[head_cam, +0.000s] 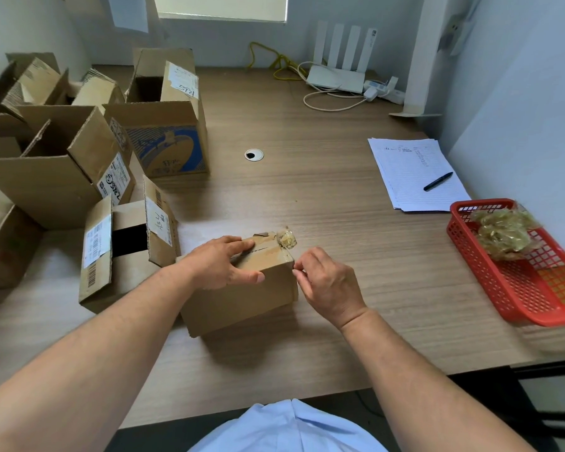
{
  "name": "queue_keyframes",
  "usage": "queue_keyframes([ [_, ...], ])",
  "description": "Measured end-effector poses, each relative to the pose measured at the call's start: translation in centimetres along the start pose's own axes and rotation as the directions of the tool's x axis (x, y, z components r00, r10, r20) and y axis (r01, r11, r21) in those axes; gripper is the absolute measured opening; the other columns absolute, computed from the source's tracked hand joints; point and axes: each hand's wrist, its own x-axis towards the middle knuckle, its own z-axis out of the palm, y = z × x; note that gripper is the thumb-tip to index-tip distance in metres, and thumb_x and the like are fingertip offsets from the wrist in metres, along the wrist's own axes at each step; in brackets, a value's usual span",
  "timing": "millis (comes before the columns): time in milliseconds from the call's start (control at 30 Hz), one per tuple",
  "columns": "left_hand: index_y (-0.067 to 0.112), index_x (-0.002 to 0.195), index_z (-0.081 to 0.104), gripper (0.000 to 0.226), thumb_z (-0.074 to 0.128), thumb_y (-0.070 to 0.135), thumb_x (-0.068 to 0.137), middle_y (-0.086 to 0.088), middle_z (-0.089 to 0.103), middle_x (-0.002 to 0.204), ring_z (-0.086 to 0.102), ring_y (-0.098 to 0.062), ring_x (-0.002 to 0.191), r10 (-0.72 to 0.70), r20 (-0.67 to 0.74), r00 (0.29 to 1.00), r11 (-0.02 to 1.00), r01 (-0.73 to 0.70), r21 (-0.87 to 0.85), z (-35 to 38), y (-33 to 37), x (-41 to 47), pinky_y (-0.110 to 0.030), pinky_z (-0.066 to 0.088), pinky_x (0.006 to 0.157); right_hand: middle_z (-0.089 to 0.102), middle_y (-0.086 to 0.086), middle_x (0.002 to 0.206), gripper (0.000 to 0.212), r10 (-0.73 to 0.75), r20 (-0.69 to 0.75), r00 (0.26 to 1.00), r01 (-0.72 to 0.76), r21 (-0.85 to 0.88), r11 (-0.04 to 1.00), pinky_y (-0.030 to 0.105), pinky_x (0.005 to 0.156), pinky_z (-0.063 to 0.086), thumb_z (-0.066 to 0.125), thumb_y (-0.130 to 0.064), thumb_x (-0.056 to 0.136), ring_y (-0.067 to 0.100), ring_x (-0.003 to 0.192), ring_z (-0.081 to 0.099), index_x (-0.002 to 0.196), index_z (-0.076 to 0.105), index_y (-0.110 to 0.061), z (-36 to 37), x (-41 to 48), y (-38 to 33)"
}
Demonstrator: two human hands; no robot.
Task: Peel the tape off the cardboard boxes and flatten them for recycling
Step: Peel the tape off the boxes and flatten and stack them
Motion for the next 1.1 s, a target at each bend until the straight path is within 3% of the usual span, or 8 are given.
queue_keyframes([
  [300, 0.040, 0.150, 0.025, 0.103, 0.053, 0.082, 0.061, 0.008, 0.022, 0.157, 0.025, -0.019, 0.142, 0.014, -0.009, 1.000, 0.999, -0.013, 0.048, 0.1, 0.3, -0.3, -0.039, 0.027, 0.116, 0.053, 0.006, 0.078, 0.026, 0.171, -0.012, 0.985, -0.170, 0.054, 0.984, 0.024, 0.048, 0.037, 0.039, -0.028, 0.090, 0.016, 0.058, 0.046, 0.081, 0.053, -0.008, -0.5, 1.4, -0.5],
  [367, 0.039, 0.151, 0.023, 0.096, 0.057, 0.078, 0.070, 0.008, 0.020, 0.158, 0.022, -0.019, 0.143, 0.040, -0.038, 0.998, 0.990, -0.035, 0.135, 0.6, 0.5, -0.6, -0.038, 0.022, 0.117, 0.054, 0.007, 0.082, 0.023, 0.308, 0.062, 0.949, -0.313, 0.090, 0.945, 0.030, 0.055, 0.040, 0.043, -0.024, 0.096, 0.018, 0.064, 0.044, 0.089, 0.053, -0.005, -0.9, 2.2, -0.8],
  [500, 0.040, 0.151, 0.019, 0.102, 0.049, 0.086, 0.064, 0.007, 0.014, 0.160, 0.013, -0.018, 0.146, 0.100, -0.089, 0.991, 0.964, -0.075, 0.256, 2.5, 0.3, -1.9, -0.038, 0.009, 0.120, 0.061, 0.003, 0.087, 0.015, 0.637, 0.268, 0.723, -0.691, 0.269, 0.671, 0.033, 0.067, 0.041, 0.046, -0.020, 0.098, 0.022, 0.075, 0.054, 0.095, 0.054, -0.007, -1.1, 3.8, -0.3],
  [600, 0.040, 0.151, 0.016, 0.109, 0.040, 0.090, 0.057, 0.006, 0.010, 0.161, 0.009, -0.019, 0.147, 0.131, -0.112, 0.985, 0.951, -0.093, 0.294, 3.7, 0.0, -2.4, -0.041, 0.003, 0.120, 0.065, 0.005, 0.079, 0.016, 0.701, 0.416, 0.579, -0.793, 0.487, 0.366, 0.029, 0.056, 0.047, 0.046, -0.008, 0.093, 0.013, 0.059, 0.060, 0.080, 0.056, -0.010, -0.9, 4.8, -0.5],
  [733, 0.038, 0.152, 0.015, 0.096, 0.056, 0.076, 0.074, 0.005, 0.007, 0.161, 0.007, -0.020, 0.147, 0.149, -0.149, 0.978, 0.942, -0.094, 0.322, 4.1, 0.2, -2.6, -0.042, 0.002, 0.120, 0.065, 0.005, 0.081, 0.016, 0.592, 0.574, 0.566, -0.790, 0.584, 0.189, 0.025, 0.058, 0.044, 0.051, -0.012, 0.095, 0.012, 0.066, 0.057, 0.086, 0.065, -0.010, -1.5, 4.9, -0.5],
  [833, 0.038, 0.152, 0.013, 0.096, 0.055, 0.077, 0.075, 0.004, 0.005, 0.161, 0.006, -0.020, 0.147, 0.153, -0.148, 0.977, 0.936, -0.096, 0.338, 4.2, 0.2, -2.7, -0.042, 0.001, 0.120, 0.063, -0.001, 0.098, 0.030, 0.517, 0.620, 0.590, -0.804, 0.504, 0.315, 0.025, 0.071, 0.043, 0.049, -0.033, 0.097, 0.011, 0.082, 0.053, 0.102, 0.070, -0.012, -1.9, 4.4, -0.4],
  [967, 0.038, 0.152, 0.012, 0.096, 0.054, 0.077, 0.075, 0.003, 0.005, 0.161, 0.004, -0.020, 0.147, 0.166, -0.176, 0.970, 0.931, -0.095, 0.354, 4.7, 0.2, -2.8, -0.042, -0.001, 0.120, 0.039, -0.004, 0.109, 0.037, 0.438, 0.596, 0.673, -0.659, 0.214, 0.721, 0.023, 0.095, 0.039, 0.066, -0.036, 0.087, 0.010, 0.100, 0.045, 0.123, 0.064, -0.025, -1.0, 3.5, -0.9],
  [1100, 0.040, 0.152, 0.008, 0.096, 0.051, 0.078, 0.075, 0.004, 0.002, 0.161, 0.001, -0.019, 0.148, 0.162, -0.189, 0.969, 0.927, -0.083, 0.367, 5.3, 0.1, -3.1, -0.042, -0.004, 0.120, 0.031, -0.005, 0.113, 0.038, 0.461, 0.520, 0.719, -0.600, 0.129, 0.789, 0.022, 0.095, 0.038, 0.065, -0.032, 0.087, 0.013, 0.111, 0.044, 0.125, 0.061, -0.027, -0.5, 3.0, -1.5],
])
